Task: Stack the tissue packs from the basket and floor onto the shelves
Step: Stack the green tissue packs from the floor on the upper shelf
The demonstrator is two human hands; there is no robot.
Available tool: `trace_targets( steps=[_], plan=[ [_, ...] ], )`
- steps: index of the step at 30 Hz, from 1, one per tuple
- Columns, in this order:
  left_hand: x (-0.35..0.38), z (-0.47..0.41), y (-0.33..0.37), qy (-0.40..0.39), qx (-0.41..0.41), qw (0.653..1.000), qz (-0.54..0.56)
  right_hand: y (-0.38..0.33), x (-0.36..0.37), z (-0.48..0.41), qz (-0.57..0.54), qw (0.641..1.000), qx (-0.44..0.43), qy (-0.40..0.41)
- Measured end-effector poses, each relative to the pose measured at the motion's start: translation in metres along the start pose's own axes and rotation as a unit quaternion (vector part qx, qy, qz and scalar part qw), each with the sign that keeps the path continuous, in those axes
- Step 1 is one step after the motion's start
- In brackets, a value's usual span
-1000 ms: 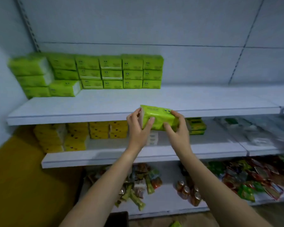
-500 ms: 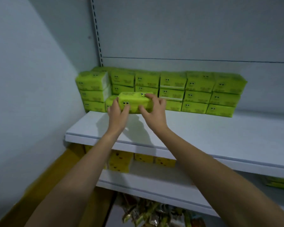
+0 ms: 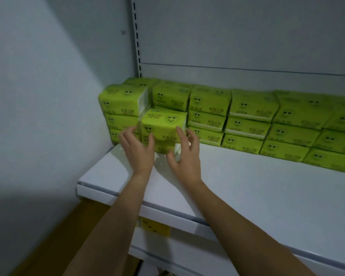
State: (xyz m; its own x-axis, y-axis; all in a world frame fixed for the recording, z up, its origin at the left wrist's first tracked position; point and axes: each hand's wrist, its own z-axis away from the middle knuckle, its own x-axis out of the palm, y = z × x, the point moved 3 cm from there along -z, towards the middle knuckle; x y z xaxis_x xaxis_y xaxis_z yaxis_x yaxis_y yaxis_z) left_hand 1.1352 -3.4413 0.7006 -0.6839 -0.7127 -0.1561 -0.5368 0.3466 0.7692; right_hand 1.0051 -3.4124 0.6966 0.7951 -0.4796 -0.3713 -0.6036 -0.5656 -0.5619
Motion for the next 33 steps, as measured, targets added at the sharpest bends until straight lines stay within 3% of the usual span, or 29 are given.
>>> trace_targets(
  steps=[5, 11, 19, 24, 29, 33],
  plan=[
    [0.006, 0.006, 0.003, -0.029, 0.112, 0.991, -0.07, 0.003, 0.004, 0.002, 0.044, 0.999, 0.009, -0.026],
    [0.014, 0.006, -0.003, -0.097, 0.067, 0.983, -0.142, 0.007, 0.012, 0.001, 0.058, 0.989, 0.03, -0.136],
    [0.002, 0.017, 0.004, -0.141, 0.041, 0.974, -0.173, -0.003, -0.011, 0.015, 0.075, 0.987, 0.033, -0.137],
    [-0.007, 0.063, 0.04, -0.19, 0.072, 0.971, -0.127, -0.001, -0.075, 0.05, 0.152, 0.97, -0.032, -0.185],
    [0.0, 0.156, 0.102, -0.263, 0.153, 0.952, -0.044, 0.002, -0.188, 0.126, 0.246, 0.951, 0.002, -0.187],
    [0.013, 0.266, 0.157, -0.367, 0.237, 0.9, 0.006, 0.005, -0.288, 0.22, 0.314, 0.93, 0.071, -0.179]
  ],
)
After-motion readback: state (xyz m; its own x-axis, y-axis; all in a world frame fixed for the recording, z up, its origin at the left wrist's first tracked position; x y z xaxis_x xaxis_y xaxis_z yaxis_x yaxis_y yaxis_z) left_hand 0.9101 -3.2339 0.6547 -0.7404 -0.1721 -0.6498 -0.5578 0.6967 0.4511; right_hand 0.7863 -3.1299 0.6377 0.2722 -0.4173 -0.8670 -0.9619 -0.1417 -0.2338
